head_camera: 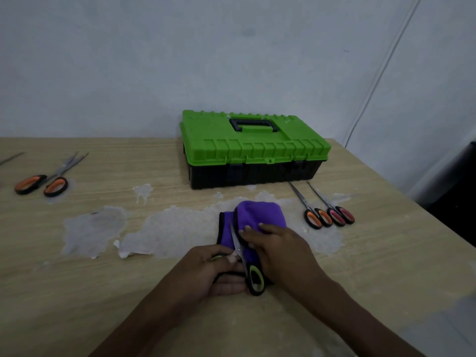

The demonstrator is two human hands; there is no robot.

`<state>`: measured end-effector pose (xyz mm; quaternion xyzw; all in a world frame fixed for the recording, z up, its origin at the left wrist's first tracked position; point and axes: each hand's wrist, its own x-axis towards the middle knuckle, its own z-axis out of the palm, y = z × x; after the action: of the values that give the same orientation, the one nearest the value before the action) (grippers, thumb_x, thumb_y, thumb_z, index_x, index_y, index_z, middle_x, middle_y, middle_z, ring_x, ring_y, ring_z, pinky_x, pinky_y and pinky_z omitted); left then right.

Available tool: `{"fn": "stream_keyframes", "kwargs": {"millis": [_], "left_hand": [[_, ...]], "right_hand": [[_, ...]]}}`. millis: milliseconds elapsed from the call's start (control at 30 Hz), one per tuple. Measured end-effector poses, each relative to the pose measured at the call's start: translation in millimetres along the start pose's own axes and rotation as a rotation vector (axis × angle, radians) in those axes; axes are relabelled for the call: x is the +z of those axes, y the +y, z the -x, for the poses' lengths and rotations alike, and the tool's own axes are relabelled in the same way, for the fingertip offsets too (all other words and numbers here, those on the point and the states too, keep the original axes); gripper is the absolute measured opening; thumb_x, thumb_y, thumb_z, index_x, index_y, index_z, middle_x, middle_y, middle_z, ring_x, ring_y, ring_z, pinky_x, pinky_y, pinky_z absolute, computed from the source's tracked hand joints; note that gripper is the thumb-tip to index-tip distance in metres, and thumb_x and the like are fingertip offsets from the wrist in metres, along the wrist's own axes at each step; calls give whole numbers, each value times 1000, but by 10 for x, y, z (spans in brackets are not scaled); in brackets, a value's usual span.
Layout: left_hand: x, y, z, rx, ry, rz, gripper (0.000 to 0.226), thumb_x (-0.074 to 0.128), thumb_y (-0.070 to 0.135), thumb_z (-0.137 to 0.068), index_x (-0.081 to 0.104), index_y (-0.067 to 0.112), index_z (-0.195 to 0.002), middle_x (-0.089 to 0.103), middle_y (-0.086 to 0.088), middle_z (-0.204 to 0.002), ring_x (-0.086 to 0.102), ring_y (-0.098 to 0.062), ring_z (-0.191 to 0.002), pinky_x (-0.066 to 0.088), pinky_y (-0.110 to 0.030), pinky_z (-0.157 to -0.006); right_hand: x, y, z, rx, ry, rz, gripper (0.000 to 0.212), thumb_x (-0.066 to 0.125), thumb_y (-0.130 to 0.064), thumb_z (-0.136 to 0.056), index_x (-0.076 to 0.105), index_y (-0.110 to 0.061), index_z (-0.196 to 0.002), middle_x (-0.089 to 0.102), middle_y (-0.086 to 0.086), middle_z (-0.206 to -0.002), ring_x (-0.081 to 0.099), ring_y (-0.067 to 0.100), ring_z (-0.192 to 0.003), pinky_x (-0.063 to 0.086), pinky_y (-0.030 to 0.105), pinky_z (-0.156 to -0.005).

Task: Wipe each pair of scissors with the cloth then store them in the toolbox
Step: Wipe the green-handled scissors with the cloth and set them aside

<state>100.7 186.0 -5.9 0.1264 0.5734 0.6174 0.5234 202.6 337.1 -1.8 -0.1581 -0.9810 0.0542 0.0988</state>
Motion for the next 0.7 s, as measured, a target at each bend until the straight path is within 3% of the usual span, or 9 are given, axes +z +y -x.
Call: {"fn": "stream_keyframes", "kwargs": {"millis": [133, 300, 367, 400, 467, 500, 567, 633, 700], "left_hand": [[5, 18, -1, -33, 8, 34, 18, 56, 7, -97, 65, -5, -108, 75, -23, -95, 76, -34, -83, 63, -34, -68], [8, -11, -12, -5, 41, 2, 17, 59, 5, -95, 62, -4, -109, 76, -21, -93, 76, -33, -84, 63, -34, -69], [0, -19, 33, -8, 28, 41, 19, 62, 6, -93, 64, -4, -109, 76, -20, -96, 76, -32, -87, 63, -34, -72], [-4, -25, 58, -16, 21, 63, 20, 62, 7, -93, 64, -4, -109, 76, -20, -98, 76, -31, -89, 63, -34, -73], [-18, -46, 79, -28, 18, 89, 21, 59, 7, -95, 64, -6, -111, 76, -20, -101, 75, -30, -92, 63, -34, -75], [-24, -58, 78, -26, 16, 83, 21, 58, 7, -96, 64, -6, -111, 76, -20, -101, 75, -30, -92, 63, -34, -75], [-31, -68, 72, -4, 18, 47, 21, 55, 7, -97, 65, -5, -111, 76, -20, -100, 75, -30, -92, 62, -33, -74], [-26, -66, 60, 16, 23, -3, 20, 54, 7, -98, 66, -3, -110, 76, -20, -98, 76, -30, -91, 62, -32, -75], [-13, -59, 54, 19, 33, -23, 19, 55, 8, -98, 66, -2, -109, 76, -20, -98, 76, -30, -90, 62, -33, -76]], "right_hand": [[-6, -76, 59, -14, -29, -141, 38, 46, -22, -98, 52, -33, -134, 60, -7, -130, 53, 8, -121, 46, 28, -100], [59, -27, 139, -44, -27, -185, 39, 48, -22, -98, 52, -37, -133, 59, -9, -132, 52, 4, -122, 47, 29, -100], [47, 84, 28, 30, -18, -166, 38, 47, -20, -98, 52, -34, -134, 63, -7, -127, 60, 2, -107, 47, 19, -93], [15, 116, -6, 74, -15, -177, 37, 46, -21, -99, 52, -33, -133, 66, -6, -122, 61, -4, -92, 46, 9, -82], [-37, 98, -3, 122, 4, -255, 35, 45, -24, -100, 53, -34, -132, 71, -6, -104, 56, -9, -65, 40, 4, -62], [-55, 49, 40, 107, -1, -294, 34, 46, -23, -100, 54, -33, -131, 70, -7, -102, 55, -14, -67, 39, 1, -62], [-65, -76, 134, 1, -88, -302, 35, 47, -20, -99, 54, -30, -132, 63, -11, -123, 48, -23, -98, 34, -5, -82], [1, -97, 148, -82, -128, -246, 40, 45, -18, -99, 50, -34, -135, 49, -14, -140, 36, -9, -129, 33, 12, -106], [51, -32, 47, -38, -162, -161, 42, 41, -22, -100, 44, -42, -137, 42, -12, -147, 34, 4, -137, 39, 36, -108]]}}
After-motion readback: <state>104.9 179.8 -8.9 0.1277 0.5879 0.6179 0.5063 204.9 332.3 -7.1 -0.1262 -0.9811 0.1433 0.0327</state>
